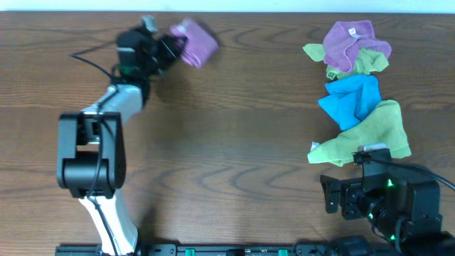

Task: Fold the cloth
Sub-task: 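Carry the folded cloth to the far-left table corner and release it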

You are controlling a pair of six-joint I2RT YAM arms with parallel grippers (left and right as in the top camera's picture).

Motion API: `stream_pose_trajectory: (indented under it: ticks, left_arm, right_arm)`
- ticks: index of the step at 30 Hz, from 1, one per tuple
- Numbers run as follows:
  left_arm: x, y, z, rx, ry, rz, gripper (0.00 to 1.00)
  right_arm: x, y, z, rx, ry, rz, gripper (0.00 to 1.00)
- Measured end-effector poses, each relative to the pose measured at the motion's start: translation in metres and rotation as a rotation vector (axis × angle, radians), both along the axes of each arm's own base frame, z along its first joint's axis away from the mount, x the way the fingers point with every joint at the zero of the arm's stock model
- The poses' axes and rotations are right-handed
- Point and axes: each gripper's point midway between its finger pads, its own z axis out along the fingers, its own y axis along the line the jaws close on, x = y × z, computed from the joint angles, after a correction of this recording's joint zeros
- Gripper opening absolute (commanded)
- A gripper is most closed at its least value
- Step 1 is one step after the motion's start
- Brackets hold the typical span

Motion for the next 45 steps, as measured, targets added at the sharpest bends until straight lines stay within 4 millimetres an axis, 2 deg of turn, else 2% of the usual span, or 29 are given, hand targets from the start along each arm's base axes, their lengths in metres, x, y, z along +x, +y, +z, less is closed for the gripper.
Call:
stream_pose_trajectory:
  ticks: [3, 4, 5, 6, 10, 14, 16, 18, 24, 27, 31, 36, 39, 40, 41, 43, 45]
  left_arm:
    - [0.02, 0.051, 0.03, -0.024, -0.052, 0.104, 0.06]
    - [0.024, 0.074, 0.036, -0.034, -0.059, 0.153, 0.05]
    - [0.026, 0.096, 0.039, -0.048, -0.056, 0.198, 0.06]
    - [0.027, 0.108, 0.04, -0.058, -0.051, 0.227, 0.05]
    - [0.023, 0.189, 0.038, -0.098, -0.024, 0.404, 0.06]
    - [0.015, 0.241, 0.037, -0.109, -0.02, 0.525, 0.05]
    - [0.013, 0.255, 0.035, -0.114, -0.017, 0.553, 0.06]
    - [0.02, 0.26, 0.027, -0.12, -0.014, 0.541, 0.06]
    - [0.062, 0.254, -0.026, -0.155, 0.034, 0.431, 0.06]
    - [0.075, 0.253, -0.042, -0.176, 0.075, 0.41, 0.06]
    - [0.084, 0.254, -0.058, -0.189, 0.103, 0.391, 0.06]
    - [0.079, 0.249, -0.088, -0.21, 0.184, 0.38, 0.05]
    - [0.078, 0.249, -0.099, -0.217, 0.213, 0.381, 0.06]
    - [0.077, 0.248, -0.1, -0.217, 0.215, 0.381, 0.13]
    - [0.077, 0.248, -0.1, -0.215, 0.213, 0.38, 0.34]
    - [0.077, 0.247, -0.099, -0.225, 0.215, 0.375, 0.98]
    - [0.077, 0.246, -0.099, -0.235, 0.22, 0.369, 0.95]
  right_arm:
    - [0.0, 0.0, 0.0, 0.004, 0.001, -0.005, 0.99]
    - [0.0, 0.0, 0.0, 0.006, 0.002, -0.008, 0.99]
    - [0.0, 0.0, 0.0, 0.009, 0.002, -0.011, 0.99]
    - [0.0, 0.0, 0.0, 0.011, 0.002, -0.014, 0.99]
    - [0.0, 0.0, 0.0, 0.021, 0.004, -0.026, 0.99]
    - [0.002, 0.0, 0.002, 0.043, -0.001, -0.049, 0.99]
    - [0.004, 0.001, 0.002, 0.056, 0.0, -0.064, 0.99]
    - [0.007, 0.001, 0.001, 0.068, 0.013, -0.081, 0.99]
    - [0.015, 0.004, -0.01, 0.094, 0.092, -0.126, 0.99]
    - [0.017, 0.006, -0.015, 0.11, 0.124, -0.137, 0.99]
    - [0.021, 0.009, -0.02, 0.127, 0.16, -0.154, 0.99]
    - [0.028, 0.012, -0.023, 0.144, 0.18, -0.16, 0.99]
    - [0.03, 0.014, -0.025, 0.15, 0.196, -0.158, 0.99]
    - [0.031, 0.015, -0.026, 0.153, 0.201, -0.155, 0.99]
    - [0.032, 0.016, -0.027, 0.156, 0.205, -0.153, 0.99]
    - [0.033, 0.018, -0.027, 0.164, 0.206, -0.149, 0.99]
    - [0.033, 0.019, -0.026, 0.168, 0.206, -0.147, 0.99]
